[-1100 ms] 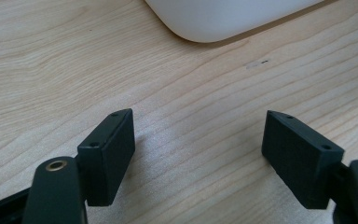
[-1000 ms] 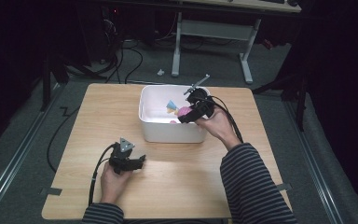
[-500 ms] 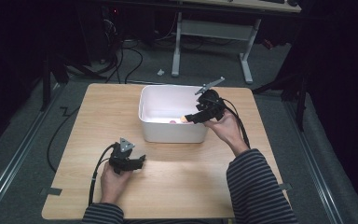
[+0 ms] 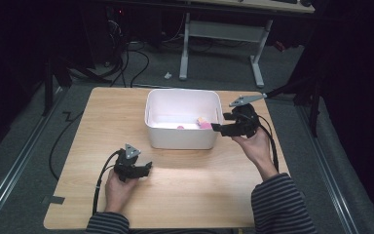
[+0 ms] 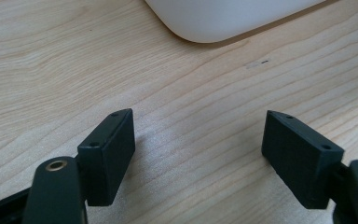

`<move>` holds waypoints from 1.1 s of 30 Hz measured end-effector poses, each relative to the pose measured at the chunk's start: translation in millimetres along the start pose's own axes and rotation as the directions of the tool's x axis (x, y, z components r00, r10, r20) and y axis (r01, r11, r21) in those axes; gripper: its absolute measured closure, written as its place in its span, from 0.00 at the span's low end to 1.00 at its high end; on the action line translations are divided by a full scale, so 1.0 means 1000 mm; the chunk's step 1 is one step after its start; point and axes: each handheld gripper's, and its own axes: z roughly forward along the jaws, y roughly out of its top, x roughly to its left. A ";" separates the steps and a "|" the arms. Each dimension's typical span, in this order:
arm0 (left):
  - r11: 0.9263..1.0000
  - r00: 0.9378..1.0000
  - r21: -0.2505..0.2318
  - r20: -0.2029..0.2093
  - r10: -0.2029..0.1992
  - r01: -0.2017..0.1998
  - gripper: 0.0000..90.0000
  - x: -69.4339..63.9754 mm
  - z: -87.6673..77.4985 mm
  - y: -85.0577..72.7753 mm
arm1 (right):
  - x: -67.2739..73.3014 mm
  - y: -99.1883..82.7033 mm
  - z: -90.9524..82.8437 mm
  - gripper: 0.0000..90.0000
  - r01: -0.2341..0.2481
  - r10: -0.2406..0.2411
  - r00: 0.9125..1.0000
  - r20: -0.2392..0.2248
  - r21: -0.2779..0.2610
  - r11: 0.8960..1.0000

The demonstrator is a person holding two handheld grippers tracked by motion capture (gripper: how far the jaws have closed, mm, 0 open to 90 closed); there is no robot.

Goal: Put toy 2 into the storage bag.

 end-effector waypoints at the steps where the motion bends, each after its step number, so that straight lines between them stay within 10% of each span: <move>1: 1.000 1.000 0.002 0.002 0.000 0.000 0.29 0.000 0.000 0.000 | 0.000 -0.004 -0.003 0.41 -0.001 0.001 1.000 0.006 -0.005 1.000; 33: 1.000 1.000 0.000 -0.002 0.001 -0.001 0.29 0.000 0.000 0.000 | -0.004 -0.112 -0.039 0.42 -0.151 0.157 0.987 0.044 -0.110 0.982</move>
